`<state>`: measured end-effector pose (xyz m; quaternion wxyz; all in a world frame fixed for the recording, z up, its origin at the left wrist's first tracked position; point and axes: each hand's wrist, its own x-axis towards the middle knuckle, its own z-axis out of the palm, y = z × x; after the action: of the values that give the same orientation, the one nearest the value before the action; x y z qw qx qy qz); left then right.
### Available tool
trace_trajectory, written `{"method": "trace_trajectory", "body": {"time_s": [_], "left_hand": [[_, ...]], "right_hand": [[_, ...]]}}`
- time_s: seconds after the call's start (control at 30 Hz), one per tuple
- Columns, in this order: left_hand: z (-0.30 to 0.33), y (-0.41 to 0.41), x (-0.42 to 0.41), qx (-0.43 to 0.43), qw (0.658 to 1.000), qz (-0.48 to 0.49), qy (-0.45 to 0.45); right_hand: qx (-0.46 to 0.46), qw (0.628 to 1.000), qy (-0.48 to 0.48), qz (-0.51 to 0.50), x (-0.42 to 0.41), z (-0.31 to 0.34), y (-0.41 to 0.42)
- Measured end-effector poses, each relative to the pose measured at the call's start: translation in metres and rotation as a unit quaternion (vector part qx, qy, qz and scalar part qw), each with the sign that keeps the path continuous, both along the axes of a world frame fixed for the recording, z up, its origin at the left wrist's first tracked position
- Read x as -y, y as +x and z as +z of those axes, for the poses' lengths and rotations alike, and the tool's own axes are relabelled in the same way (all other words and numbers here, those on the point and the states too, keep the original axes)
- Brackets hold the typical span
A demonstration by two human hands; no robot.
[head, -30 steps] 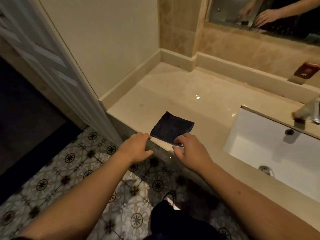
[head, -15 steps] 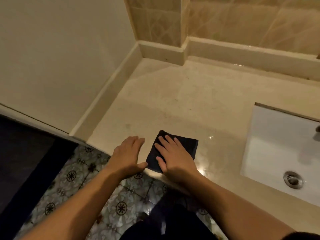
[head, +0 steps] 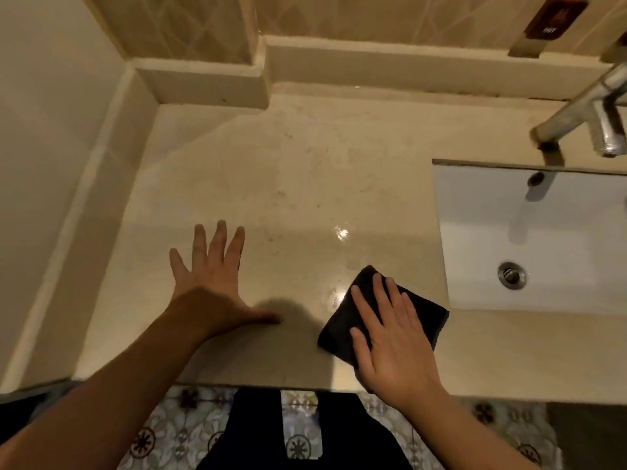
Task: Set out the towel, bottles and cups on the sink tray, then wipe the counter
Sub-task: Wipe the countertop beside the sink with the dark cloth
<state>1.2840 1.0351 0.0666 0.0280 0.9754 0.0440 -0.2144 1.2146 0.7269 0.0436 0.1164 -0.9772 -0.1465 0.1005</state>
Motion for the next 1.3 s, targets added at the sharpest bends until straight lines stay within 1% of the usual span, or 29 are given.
{"method": "trace_trajectory", "body": {"time_s": [0.13,0.23,0.33,0.4,0.53,0.63,0.7,0.83,0.93,1.0,1.13,1.3], "left_hand": [[-0.009,0.009,-0.013,0.037,0.997,-0.063,-0.019],[-0.017,0.015,-0.026,0.022,0.995,-0.074,-0.067],[-0.023,0.023,-0.045,0.014,0.991,-0.114,-0.075],[-0.017,0.024,-0.047,0.012,0.987,-0.138,-0.077],[-0.013,0.035,-0.058,0.002,0.985,-0.133,-0.112],[-0.013,0.041,-0.062,-0.016,0.982,-0.133,-0.134],[-0.013,0.044,-0.063,-0.026,0.982,-0.131,-0.134],[-0.012,0.044,-0.058,-0.039,0.987,-0.120,-0.100],[-0.012,0.046,-0.053,-0.044,0.989,-0.103,-0.095],[-0.012,0.048,-0.052,-0.046,0.990,-0.094,-0.091],[-0.010,0.048,-0.049,-0.049,0.991,-0.089,-0.086],[-0.008,0.049,-0.045,-0.033,0.993,-0.075,-0.082]], "right_hand": [[-0.006,0.998,-0.038,-0.045,-0.009,0.000,-0.010],[-0.015,0.996,-0.057,-0.062,-0.023,0.004,-0.010],[-0.024,0.995,-0.067,-0.064,-0.049,0.004,-0.001],[-0.026,0.997,-0.066,-0.039,-0.064,0.008,0.003],[-0.021,0.997,-0.045,0.052,-0.113,0.004,0.033],[-0.008,0.995,-0.030,0.099,-0.139,0.001,0.061],[-0.004,0.994,-0.020,0.110,-0.152,0.000,0.077],[0.005,0.995,-0.017,0.098,-0.161,-0.002,0.102],[0.016,0.997,-0.010,0.071,-0.152,-0.004,0.119],[0.018,0.999,-0.007,0.028,-0.134,-0.003,0.129],[0.016,0.998,-0.021,-0.056,-0.072,-0.003,0.141],[0.014,0.989,-0.033,-0.145,-0.002,-0.002,0.123]]}}
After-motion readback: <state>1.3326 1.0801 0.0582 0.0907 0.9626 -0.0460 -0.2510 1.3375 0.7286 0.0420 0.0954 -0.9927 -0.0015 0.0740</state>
